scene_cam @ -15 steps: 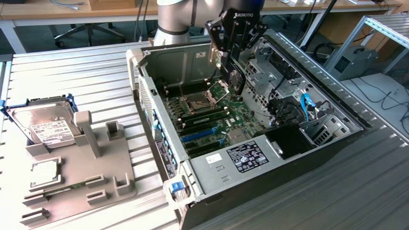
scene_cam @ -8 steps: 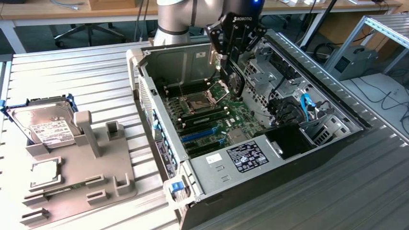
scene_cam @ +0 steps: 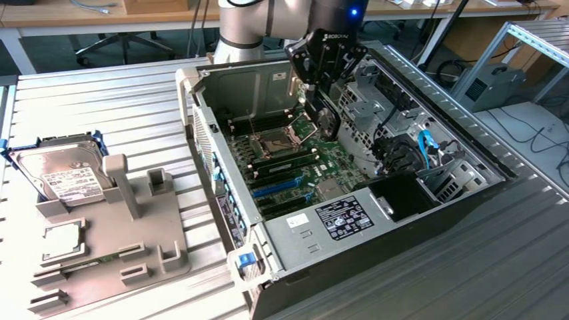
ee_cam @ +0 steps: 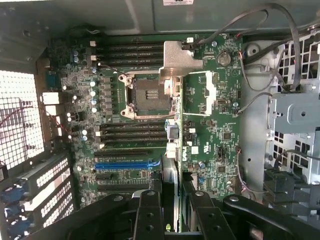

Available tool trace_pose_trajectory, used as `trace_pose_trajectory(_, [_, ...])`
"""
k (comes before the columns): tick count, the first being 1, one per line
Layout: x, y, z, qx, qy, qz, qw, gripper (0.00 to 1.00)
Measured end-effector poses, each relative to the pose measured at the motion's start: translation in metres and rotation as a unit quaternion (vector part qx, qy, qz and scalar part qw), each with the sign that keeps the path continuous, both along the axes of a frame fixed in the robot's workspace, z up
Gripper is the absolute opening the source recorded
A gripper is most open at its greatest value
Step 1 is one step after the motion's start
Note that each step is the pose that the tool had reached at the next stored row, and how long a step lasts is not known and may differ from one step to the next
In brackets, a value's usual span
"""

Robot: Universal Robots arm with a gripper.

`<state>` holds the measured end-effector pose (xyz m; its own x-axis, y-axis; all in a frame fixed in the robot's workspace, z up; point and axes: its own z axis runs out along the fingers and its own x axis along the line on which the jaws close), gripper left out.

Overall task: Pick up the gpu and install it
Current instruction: 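Insert the gpu into the slot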

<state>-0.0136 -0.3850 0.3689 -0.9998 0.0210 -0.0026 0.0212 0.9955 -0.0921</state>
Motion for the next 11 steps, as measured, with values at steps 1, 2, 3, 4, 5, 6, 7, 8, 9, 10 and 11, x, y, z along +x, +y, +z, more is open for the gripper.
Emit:
trace_pose_trajectory(1, [0.0000,0.0000,0.0000,0.0000,0.0000,0.008,1.0000,0.26])
trace_pose_trajectory(2, [0.0000,0.0000,0.0000,0.0000,0.0000,0.015,0.9999,0.26])
trace_pose_trajectory(3, [0.0000,0.0000,0.0000,0.0000,0.0000,0.018,0.9998,0.26])
trace_pose_trajectory(4, [0.0000,0.0000,0.0000,0.0000,0.0000,0.021,0.9998,0.26])
trace_pose_trajectory(5, [0.0000,0.0000,0.0000,0.0000,0.0000,0.024,0.9997,0.26])
trace_pose_trajectory(6, [0.0000,0.0000,0.0000,0.0000,0.0000,0.026,0.9996,0.26])
trace_pose_trajectory(7, [0.0000,0.0000,0.0000,0.0000,0.0000,0.029,0.9996,0.26])
trace_pose_trajectory(8, [0.0000,0.0000,0.0000,0.0000,0.0000,0.031,0.9995,0.26])
trace_pose_trajectory(9, [0.0000,0.0000,0.0000,0.0000,0.0000,0.034,0.9994,0.26])
trace_pose_trajectory(10, [0.0000,0.0000,0.0000,0.0000,0.0000,0.036,0.9994,0.26])
trace_pose_trajectory(11, [0.0000,0.0000,0.0000,0.0000,0.0000,0.039,0.9993,0.26])
